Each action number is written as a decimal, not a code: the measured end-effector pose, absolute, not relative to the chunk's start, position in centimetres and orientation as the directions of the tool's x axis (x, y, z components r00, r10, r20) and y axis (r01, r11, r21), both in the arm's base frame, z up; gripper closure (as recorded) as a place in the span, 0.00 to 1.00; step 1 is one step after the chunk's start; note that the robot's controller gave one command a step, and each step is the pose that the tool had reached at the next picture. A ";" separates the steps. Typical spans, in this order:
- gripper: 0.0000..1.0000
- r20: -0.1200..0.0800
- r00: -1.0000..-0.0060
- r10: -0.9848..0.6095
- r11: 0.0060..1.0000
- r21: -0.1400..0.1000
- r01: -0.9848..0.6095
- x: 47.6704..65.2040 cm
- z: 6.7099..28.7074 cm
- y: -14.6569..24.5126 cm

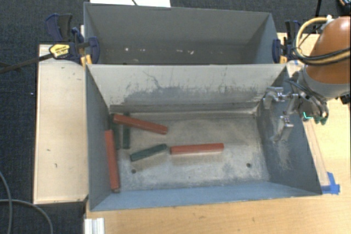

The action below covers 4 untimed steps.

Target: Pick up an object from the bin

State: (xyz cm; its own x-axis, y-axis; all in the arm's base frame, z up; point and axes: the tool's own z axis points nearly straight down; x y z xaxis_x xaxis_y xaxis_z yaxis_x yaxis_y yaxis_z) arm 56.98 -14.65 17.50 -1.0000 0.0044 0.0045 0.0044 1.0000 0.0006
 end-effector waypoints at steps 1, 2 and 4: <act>0.00 0.002 -0.986 -0.164 0.986 0.003 -0.164 56.3 10.8 -9.7; 0.00 0.001 -0.976 -0.218 0.976 0.003 -0.218 57.5 6.8 -4.9; 0.00 0.004 -0.958 -0.287 0.958 0.001 -0.287 56.6 7.0 0.9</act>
Offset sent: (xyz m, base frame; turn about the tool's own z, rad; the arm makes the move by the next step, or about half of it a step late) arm -0.0061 0.0480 -0.0652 -0.1701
